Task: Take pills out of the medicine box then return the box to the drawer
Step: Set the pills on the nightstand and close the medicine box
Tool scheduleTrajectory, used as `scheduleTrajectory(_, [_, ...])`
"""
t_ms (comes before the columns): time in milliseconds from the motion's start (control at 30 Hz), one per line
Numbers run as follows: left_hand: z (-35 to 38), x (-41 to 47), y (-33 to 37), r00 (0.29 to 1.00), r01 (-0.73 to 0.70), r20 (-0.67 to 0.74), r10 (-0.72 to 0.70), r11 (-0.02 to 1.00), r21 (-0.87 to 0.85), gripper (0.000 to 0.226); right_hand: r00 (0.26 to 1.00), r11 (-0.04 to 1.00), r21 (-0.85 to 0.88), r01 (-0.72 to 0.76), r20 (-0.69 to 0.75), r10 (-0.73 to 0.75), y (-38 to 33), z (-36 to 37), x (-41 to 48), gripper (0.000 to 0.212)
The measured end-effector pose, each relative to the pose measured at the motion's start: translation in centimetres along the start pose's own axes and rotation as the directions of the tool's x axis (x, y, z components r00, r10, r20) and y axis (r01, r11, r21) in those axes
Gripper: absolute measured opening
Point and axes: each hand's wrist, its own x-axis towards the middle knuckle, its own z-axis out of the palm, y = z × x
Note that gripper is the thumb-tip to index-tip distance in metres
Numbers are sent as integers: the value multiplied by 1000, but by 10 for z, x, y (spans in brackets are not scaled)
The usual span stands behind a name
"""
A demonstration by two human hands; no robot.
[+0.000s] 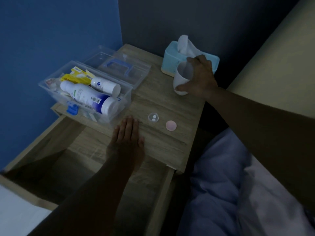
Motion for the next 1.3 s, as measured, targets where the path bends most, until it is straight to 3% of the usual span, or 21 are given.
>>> scheduleTrajectory(267, [-1, 0, 0, 1000, 0, 16, 0, 1000, -2, 65, 985, 985, 93, 145, 78, -153, -28, 0, -26, 109])
scheduleTrajectory(767, [3, 0, -1, 1000, 8, 29, -7, 1000, -17, 66, 983, 986, 109, 122, 123, -135, -28, 20, -45, 109])
scheduleTrajectory(1033, [-1, 4, -2, 996, 11, 93, -6, 998, -56, 66, 983, 992, -31, 126, 140, -121, -40, 18, -50, 109])
scheduleTrajectory(1167, [-21, 16, -4, 962, 45, 274, 2, 985, -165, 79, 959, 970, -194, 145, 268, -90, -52, 5, -51, 125])
scheduleTrajectory(1233, [-40, 15, -7, 977, 41, 211, 34, 939, -341, 75, 967, 979, -162, 127, 238, -86, -62, -2, -52, 121])
scheduleTrajectory(1300, [-54, 4, -12, 998, -58, -9, 60, 908, -416, 56, 976, 982, -86, 165, 159, -150, -72, -5, -55, 99])
